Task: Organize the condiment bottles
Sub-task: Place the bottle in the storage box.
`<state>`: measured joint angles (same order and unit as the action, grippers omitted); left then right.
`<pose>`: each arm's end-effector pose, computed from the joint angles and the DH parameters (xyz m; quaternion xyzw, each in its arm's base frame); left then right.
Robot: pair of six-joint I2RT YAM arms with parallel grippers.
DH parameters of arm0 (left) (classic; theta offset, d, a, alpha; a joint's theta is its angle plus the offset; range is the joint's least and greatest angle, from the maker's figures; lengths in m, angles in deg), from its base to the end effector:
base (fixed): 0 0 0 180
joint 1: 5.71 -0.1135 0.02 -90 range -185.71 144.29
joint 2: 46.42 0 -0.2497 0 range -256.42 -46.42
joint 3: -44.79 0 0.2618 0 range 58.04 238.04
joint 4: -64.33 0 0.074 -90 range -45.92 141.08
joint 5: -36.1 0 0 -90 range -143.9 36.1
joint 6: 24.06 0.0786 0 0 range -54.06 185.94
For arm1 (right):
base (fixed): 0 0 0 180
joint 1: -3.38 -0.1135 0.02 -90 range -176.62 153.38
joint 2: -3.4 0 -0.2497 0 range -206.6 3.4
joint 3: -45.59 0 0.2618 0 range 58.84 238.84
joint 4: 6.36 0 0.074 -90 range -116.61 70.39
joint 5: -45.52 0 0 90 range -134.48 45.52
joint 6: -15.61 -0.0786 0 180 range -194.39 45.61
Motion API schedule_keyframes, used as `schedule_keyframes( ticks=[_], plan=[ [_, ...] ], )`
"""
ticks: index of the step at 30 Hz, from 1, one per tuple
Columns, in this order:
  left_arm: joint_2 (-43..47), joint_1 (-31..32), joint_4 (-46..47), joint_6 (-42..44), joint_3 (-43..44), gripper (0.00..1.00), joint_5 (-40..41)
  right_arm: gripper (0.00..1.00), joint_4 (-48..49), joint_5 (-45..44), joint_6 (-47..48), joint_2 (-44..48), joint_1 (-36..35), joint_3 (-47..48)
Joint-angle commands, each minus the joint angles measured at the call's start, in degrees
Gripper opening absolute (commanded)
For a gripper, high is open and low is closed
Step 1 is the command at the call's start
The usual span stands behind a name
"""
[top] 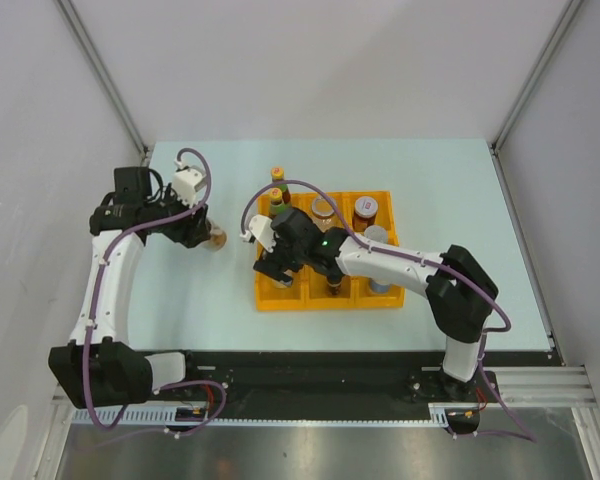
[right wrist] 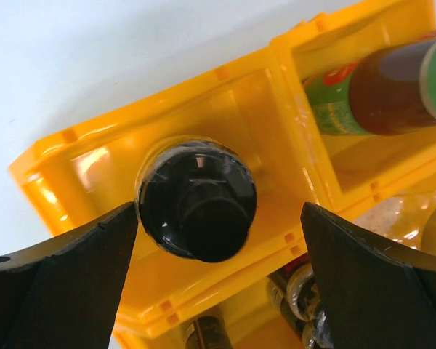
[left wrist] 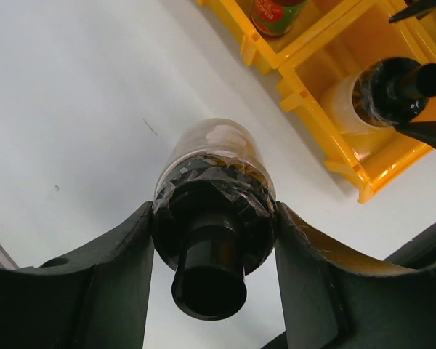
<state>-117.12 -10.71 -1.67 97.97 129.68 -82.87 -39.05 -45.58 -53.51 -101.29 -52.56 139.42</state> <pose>0.2818 -0.0136 0.3011 0.2934 0.8705 -0.1235 0.3754 0.2539 0.3728 0.2006 -0.5679 0.7224 0.1104 0.3787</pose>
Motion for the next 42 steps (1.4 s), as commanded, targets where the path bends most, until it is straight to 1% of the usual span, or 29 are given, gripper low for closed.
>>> schedule_keyframes(
  ticks=[1,5,8,16,18,19,21,22,24,25,26,28,29,31,34,35,37,38,42],
  plan=[
    [2.4,0.34,1.42,1.63,-0.8,0.0,-2.93,1.0,5.9,-11.28,-1.02,-2.1,-1.01,1.34],
    [2.41,0.34,1.34,1.72,-0.97,0.0,-3.11,1.0,7.49,-16.37,-0.67,-2.1,-1.27,1.34],
    [2.32,0.42,1.34,1.72,-1.15,0.0,-3.55,1.0,8.02,-18.14,-0.06,-1.75,-1.27,1.34],
    [3.11,0.51,0.11,2.16,-0.53,0.0,-4.34,1.0,6.87,-20.6,0.47,-2.19,-1.36,1.34],
    [3.72,0.6,-0.68,2.86,-0.18,0.0,-5.48,1.0,6.35,-19.82,0.74,-1.23,-1.27,1.34],
    [4.07,0.77,-1.73,3.3,-0.01,0.0,-6.0,1.0,5.82,-16.77,0.74,-0.7,-1.27,1.51],
    [5.03,0.78,-3.84,5.58,0.17,0.0,-8.72,1.0,-0.48,-9.57,0.3,1.92,-1.19,4.49],
    [5.39,0.95,-4.72,6.54,0.26,0.0,-9.86,1.0,-2.68,-3.44,-0.05,2.9,-1.01,5.81],
    [6.44,1.3,-6.91,9.44,0.17,0.01,-12.77,1.0,-9.8,4.4,-0.14,4.92,0.21,10.64],
    [6.71,1.74,-7.53,9.98,0.0,0.01,-13.21,1.0,-12.52,11.32,-0.23,5.19,0.92,12.66],
    [6.89,2.79,-8.32,11.46,-0.01,0.0,-14.26,1.0,-16.38,14.08,-0.32,5.63,1.62,14.24],
    [7.5,4.37,-9.39,12.0,-0.7,0.0,-14.36,1.0,-19.48,20.23,0.38,7.29,3.81,17.5],
    [7.76,6.73,-9.39,12.18,-1.23,0.0,-14.36,1.0,-20.8,21.05,0.47,8.17,4.52,17.95],
    [8.47,8.68,-8.16,11.39,-2.81,0.0,-14.01,1.0,-21.77,23.59,1.0,11.06,7.67,18.56],
    [9.44,12.72,-4.3,7.97,-4.48,0.0,-12.35,1.0,-22.66,24.13,1.35,14.84,11.55,18.74],
    [9.26,14.9,-3.59,6.91,-5.44,0.0,-12.08,1.0,-23.09,24.13,1.44,15.64,14.78,18.74],
    [8.91,17.02,-1.75,5.51,-6.68,0.0,-10.5,1.0,-23.1,24.92,1.27,18.45,18.22,18.39],
    [8.3,19.12,-1.22,5.06,-7.03,0.0,-9.97,1.0,-23.1,25.18,0.92,19.51,21.46,18.22],
    [6.98,23.44,2.2,2.69,-9.14,0.0,-8.65,1.0,-22.31,25.97,0.12,23.99,29.3,16.02]
  ],
)
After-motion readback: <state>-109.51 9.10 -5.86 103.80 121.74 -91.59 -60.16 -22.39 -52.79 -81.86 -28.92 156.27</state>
